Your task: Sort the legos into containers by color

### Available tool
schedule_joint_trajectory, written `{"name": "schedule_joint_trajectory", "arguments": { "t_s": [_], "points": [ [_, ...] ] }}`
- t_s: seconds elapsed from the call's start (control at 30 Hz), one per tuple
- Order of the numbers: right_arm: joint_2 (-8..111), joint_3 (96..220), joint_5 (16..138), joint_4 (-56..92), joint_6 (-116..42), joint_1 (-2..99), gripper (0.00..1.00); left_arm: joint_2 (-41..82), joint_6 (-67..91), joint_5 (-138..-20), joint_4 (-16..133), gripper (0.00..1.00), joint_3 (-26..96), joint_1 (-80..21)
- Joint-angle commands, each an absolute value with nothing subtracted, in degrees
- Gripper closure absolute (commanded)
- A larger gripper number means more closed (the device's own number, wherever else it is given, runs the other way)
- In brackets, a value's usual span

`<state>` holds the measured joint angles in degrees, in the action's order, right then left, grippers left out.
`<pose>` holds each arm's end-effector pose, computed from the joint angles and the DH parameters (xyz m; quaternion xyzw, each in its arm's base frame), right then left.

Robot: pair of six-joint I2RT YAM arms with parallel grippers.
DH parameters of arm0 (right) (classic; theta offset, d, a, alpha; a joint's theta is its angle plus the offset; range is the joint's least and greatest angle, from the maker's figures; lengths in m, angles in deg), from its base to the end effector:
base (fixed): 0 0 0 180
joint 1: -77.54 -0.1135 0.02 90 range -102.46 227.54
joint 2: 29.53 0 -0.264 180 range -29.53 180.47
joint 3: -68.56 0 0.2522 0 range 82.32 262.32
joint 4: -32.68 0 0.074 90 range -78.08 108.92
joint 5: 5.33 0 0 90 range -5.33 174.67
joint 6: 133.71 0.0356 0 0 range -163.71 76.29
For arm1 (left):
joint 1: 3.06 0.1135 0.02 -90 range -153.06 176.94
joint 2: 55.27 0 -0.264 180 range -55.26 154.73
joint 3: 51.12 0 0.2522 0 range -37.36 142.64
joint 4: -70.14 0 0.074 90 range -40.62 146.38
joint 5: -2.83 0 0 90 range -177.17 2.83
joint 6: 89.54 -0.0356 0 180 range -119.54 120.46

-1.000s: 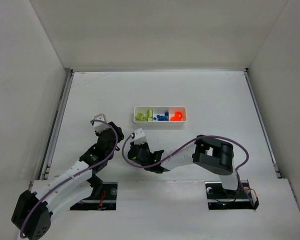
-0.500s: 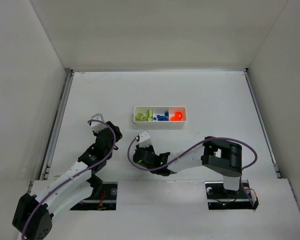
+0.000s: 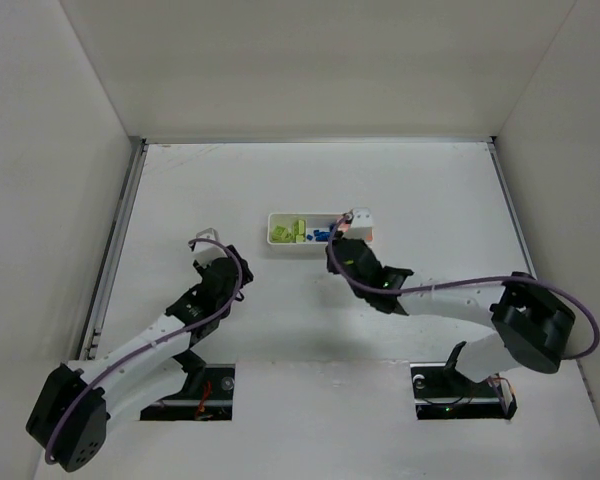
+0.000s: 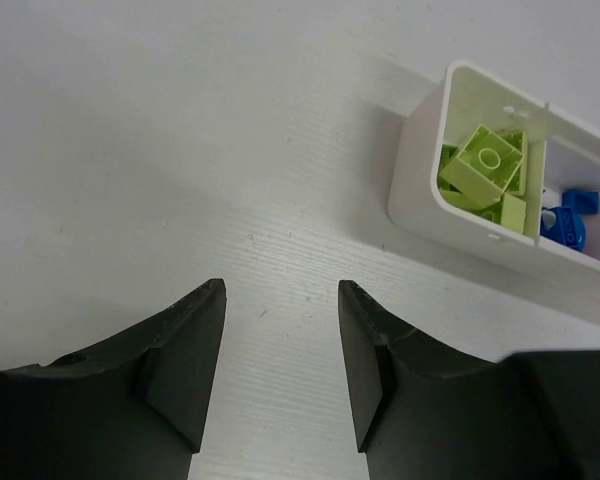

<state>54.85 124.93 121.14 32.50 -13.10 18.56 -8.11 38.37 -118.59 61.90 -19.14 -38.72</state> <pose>0.1765 0.2524 0.2093 -0.0439 0.8295 0.1532 0.5353 0.1568 -0.0897 0.1996 -0.1644 0.8016 -0.1351 0.5587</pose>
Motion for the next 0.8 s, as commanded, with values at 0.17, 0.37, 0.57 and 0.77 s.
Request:
{"name": "schedule_joint_trajectory", "arguments": {
  "t_s": [0.17,0.37,0.57,0.77],
  "points": [
    [52.7,125.4,114.6,37.7,-15.1,35.0,0.77,-5.4,39.2,-117.8,65.3,0.49,-18.4,-40.0],
    [57.3,128.5,114.6,38.0,-16.3,39.1,0.67,-4.6,39.1,-117.8,65.3,0.45,-18.7,-40.3],
    [54.7,128.4,115.2,37.9,-16.6,39.4,0.51,-5.3,39.6,-117.8,65.3,0.40,-19.8,-39.5],
    [45.5,121.6,117.5,38.4,-14.4,39.6,0.46,-5.9,39.3,-118.2,65.0,0.24,-19.6,-39.2]
  ]
}}
